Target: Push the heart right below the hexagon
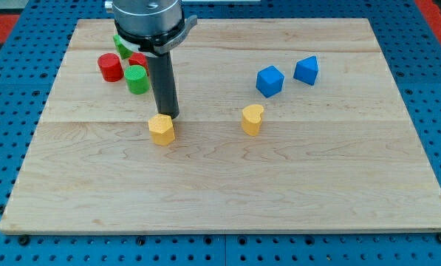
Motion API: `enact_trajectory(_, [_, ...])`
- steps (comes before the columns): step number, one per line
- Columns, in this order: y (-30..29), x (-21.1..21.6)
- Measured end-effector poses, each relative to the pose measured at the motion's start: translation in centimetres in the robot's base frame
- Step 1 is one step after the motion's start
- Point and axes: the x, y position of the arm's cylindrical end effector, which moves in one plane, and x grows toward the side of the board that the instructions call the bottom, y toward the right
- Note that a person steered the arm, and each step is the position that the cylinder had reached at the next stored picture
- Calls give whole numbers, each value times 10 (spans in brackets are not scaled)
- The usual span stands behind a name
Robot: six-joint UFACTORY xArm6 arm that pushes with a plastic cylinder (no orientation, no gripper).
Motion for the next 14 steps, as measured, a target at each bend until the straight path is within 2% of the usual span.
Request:
enact_trajectory(1, [10,-1])
enact_trajectory(2, [84,-13])
enact_trajectory(3, [100,-15])
enact_trajectory(4, [142,-15])
enact_trajectory(5, [142,-7])
enact_trajectory(6, [142,18])
enact_trajectory(7, [146,18])
enact_trajectory(8, [197,18])
enact_trajectory(9, [201,19])
enact_trajectory(10, [201,38])
enact_trajectory(12, [188,41])
enact_trajectory(14, [90,42])
